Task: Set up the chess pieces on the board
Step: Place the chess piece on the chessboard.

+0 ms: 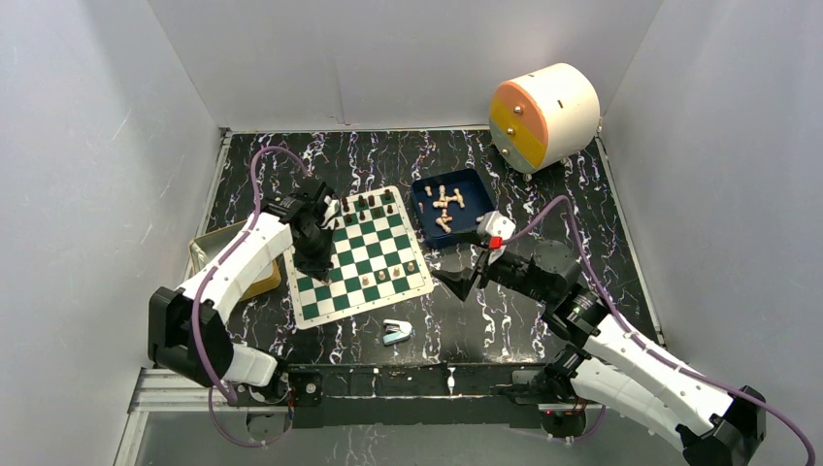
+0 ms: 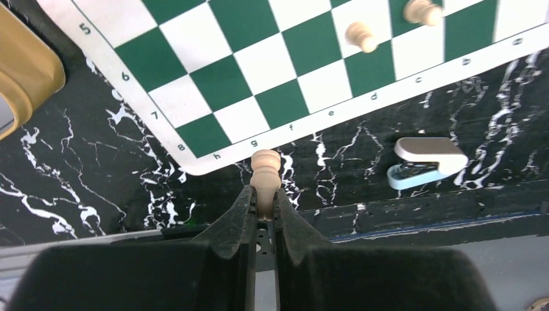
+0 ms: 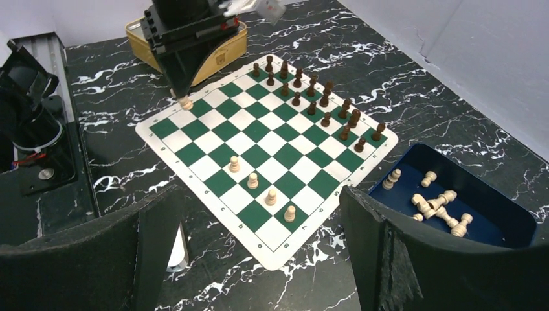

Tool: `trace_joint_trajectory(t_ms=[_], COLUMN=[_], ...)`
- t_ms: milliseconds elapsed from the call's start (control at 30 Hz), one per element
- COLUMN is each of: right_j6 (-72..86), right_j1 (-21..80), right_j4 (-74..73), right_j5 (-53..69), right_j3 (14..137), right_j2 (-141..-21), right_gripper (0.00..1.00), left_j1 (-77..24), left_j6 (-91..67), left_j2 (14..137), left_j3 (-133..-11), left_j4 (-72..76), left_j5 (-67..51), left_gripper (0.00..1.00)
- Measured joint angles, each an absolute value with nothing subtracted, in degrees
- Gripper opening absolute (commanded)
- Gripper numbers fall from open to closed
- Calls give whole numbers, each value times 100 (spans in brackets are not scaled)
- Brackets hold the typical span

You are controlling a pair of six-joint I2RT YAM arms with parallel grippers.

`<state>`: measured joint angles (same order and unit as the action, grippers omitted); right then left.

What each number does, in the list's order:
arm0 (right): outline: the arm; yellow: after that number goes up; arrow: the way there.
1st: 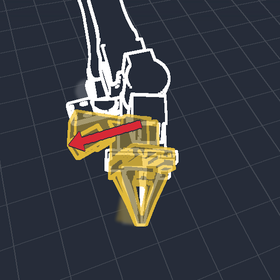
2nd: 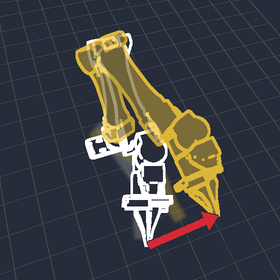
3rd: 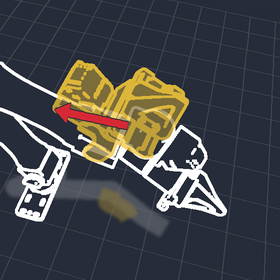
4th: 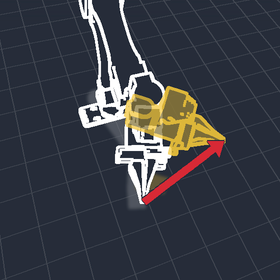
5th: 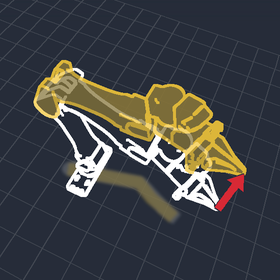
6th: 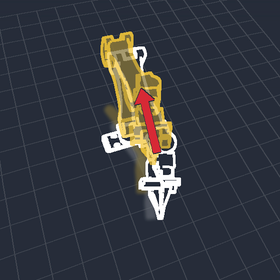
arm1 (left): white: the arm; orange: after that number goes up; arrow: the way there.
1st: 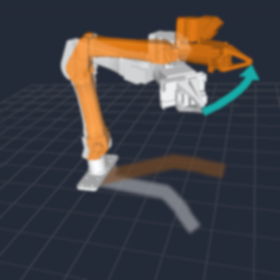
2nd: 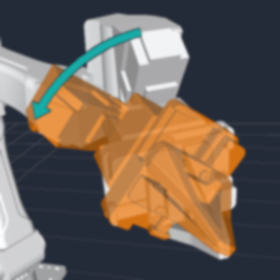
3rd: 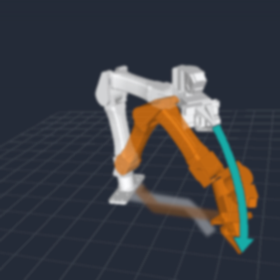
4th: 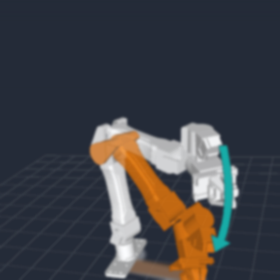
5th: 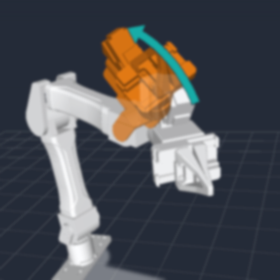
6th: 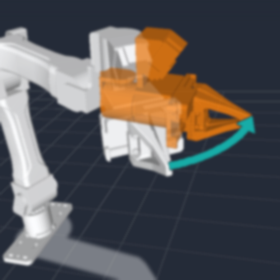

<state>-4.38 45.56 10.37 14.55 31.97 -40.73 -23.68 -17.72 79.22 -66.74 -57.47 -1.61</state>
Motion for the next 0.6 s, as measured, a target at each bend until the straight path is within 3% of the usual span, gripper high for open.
trace_joint_trajectory(t_ms=[600], right_j6=[-91], right_j1=[4556], right_j4=[792], right_j5=[919], right_j3=[3127], right_j2=[-4130], right_gripper=[99], left_j1=[-2099], left_j6=[-1645], left_j2=[8495], left_j3=[-5850], left_j4=[-5732], left_j5=[-34], left_gripper=[0])
